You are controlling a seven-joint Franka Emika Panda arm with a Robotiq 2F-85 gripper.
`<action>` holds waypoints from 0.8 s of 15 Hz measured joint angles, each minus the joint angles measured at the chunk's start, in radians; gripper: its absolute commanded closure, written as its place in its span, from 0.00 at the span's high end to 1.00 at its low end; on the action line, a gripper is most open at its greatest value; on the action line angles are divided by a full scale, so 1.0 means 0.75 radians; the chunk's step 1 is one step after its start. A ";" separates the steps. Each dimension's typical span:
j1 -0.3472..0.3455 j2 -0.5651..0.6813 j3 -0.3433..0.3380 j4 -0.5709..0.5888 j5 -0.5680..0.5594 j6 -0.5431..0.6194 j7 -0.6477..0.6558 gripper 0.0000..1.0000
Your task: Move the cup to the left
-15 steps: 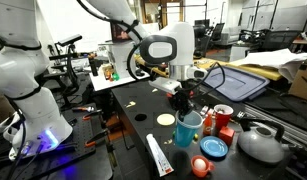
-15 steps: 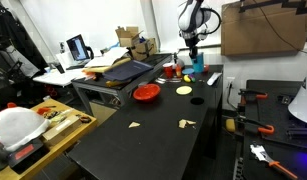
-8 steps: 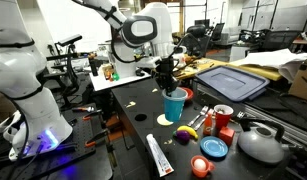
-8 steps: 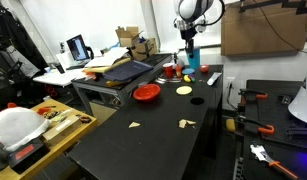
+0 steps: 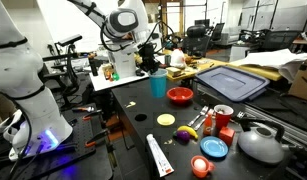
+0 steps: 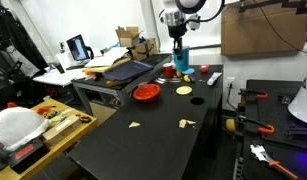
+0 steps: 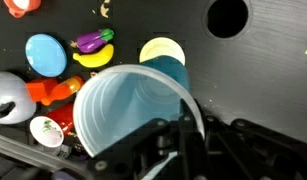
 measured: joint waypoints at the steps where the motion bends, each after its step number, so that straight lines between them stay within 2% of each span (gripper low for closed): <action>1: 0.019 -0.009 0.024 -0.003 0.000 0.000 0.033 0.01; 12: 0.177 -0.006 0.237 -0.001 -0.001 0.000 0.370 0.01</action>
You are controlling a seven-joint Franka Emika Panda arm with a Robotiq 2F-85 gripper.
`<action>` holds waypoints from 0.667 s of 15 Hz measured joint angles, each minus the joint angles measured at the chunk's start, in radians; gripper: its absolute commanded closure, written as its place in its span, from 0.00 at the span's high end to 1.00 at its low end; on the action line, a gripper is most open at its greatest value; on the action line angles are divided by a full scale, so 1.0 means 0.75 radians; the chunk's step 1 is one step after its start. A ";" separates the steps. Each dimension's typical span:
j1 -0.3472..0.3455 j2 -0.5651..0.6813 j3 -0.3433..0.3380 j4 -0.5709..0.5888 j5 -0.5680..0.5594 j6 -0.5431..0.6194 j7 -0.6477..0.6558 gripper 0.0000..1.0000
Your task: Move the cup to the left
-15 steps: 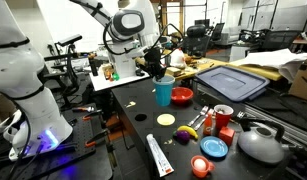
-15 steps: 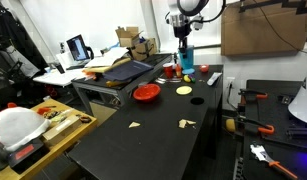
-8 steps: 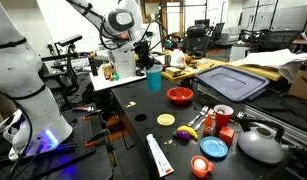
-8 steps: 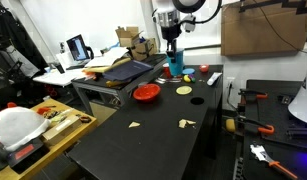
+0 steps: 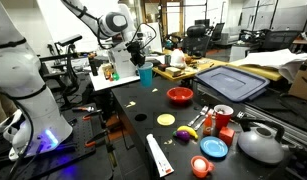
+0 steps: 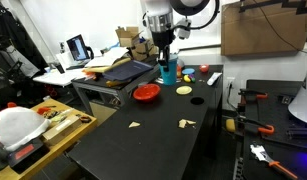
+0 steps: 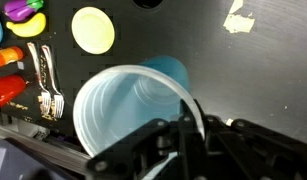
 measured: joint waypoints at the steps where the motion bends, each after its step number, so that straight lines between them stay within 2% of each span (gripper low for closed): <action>1: 0.010 0.007 0.016 0.003 -0.002 0.000 0.035 0.01; 10: 0.130 0.131 0.124 0.064 -0.032 0.000 0.308 0.01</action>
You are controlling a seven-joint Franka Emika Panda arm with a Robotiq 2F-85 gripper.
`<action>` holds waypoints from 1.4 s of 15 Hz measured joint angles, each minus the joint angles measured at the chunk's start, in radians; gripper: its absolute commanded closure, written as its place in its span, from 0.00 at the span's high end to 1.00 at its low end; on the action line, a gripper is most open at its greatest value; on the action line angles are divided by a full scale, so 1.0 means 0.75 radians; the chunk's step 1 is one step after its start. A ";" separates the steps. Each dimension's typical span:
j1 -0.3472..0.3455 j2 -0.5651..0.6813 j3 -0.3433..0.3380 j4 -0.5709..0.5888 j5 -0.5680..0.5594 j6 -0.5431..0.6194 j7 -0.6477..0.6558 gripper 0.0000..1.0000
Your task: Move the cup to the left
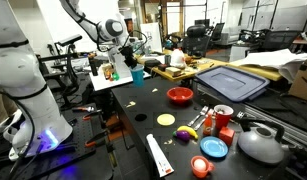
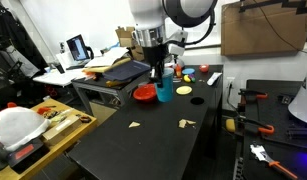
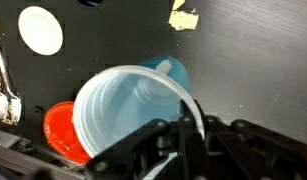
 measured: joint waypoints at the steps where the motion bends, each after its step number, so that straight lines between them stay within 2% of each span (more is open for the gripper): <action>1: 0.017 0.020 0.006 0.014 -0.004 0.000 0.029 0.01; 9: 0.195 0.208 0.024 0.153 -0.095 0.000 0.295 0.01; 16: 0.313 0.343 0.013 0.244 -0.140 0.000 0.399 0.01; 21: 0.384 0.409 -0.027 0.293 -0.199 -0.003 0.513 0.01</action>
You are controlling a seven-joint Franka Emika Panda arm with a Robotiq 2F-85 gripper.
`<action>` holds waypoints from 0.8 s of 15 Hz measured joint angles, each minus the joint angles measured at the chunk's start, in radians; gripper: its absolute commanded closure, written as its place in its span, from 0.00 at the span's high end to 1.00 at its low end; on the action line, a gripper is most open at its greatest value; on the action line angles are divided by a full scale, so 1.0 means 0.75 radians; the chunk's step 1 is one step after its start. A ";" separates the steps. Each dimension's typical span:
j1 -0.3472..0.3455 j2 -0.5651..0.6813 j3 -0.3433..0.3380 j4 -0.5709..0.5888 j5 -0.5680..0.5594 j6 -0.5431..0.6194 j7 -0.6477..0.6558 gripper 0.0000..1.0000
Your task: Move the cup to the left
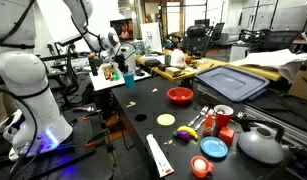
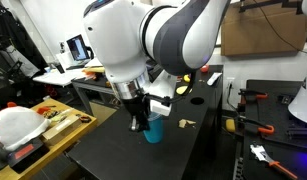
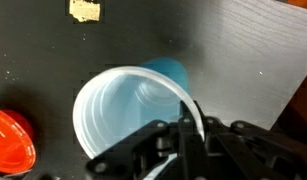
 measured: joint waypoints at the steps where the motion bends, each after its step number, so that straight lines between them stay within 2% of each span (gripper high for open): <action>1: 0.012 0.012 -0.006 0.011 -0.001 -0.006 0.014 0.01; 12: 0.155 0.067 0.018 0.055 0.001 -0.026 0.032 0.01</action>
